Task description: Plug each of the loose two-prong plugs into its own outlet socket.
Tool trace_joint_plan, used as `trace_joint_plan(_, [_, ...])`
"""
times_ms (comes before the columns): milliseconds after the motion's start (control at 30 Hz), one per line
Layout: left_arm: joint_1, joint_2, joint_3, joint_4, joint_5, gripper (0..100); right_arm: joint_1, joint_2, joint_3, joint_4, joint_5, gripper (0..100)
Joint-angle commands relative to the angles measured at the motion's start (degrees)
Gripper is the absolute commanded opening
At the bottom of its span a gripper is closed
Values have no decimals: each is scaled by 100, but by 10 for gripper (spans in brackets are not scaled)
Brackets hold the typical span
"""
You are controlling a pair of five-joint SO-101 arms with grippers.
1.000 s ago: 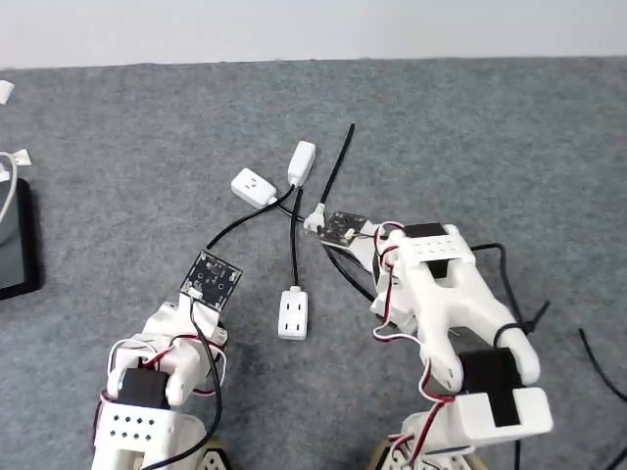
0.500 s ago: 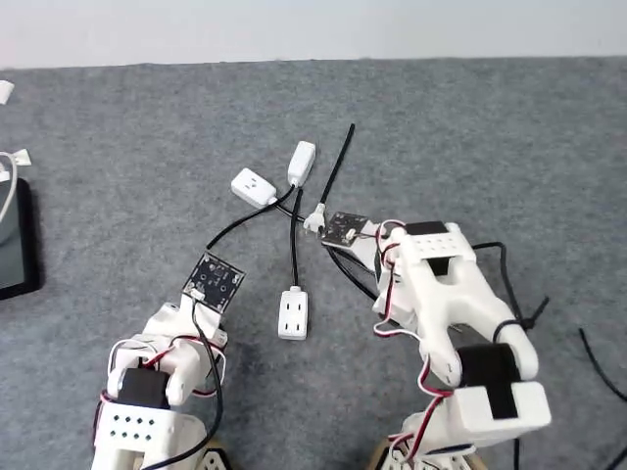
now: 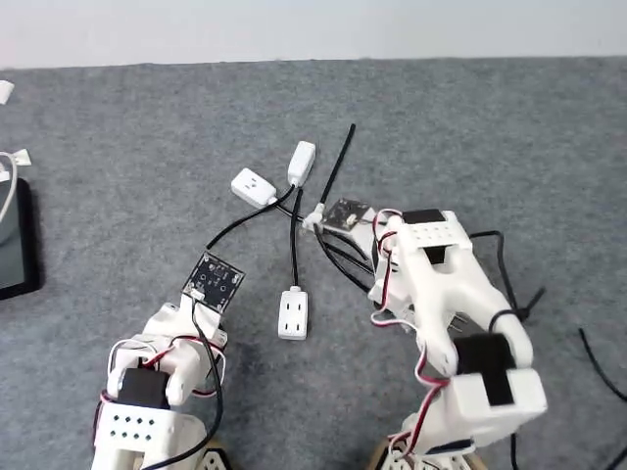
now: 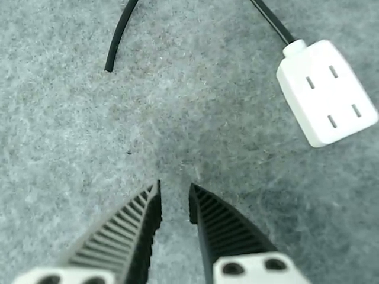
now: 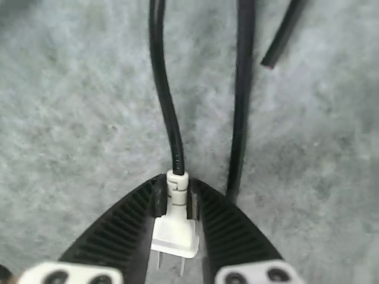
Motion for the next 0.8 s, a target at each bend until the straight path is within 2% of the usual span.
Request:
trace_joint_plan(0, [-18,-26,-127,0,-26,15,-84,-980,-176,409,-510,9])
trace_joint_plan(167, [-26,-9,-136,-88,-9,14,-321,-2545,-141,1033,-1055,9])
trace_joint_plan(367, [-26,264,-251,-114,185,14,-1481,-4286,-167,1587,-1626,9])
trace_joint_plan(600, [-18,3279,-1376,-686,185,14,-2747,-4971,-176,1508,-2233,9])
trace_joint_plan(767, [26,5090,-2387,-466,-185,13,-3134,-4971,-149,1174,-2470,9])
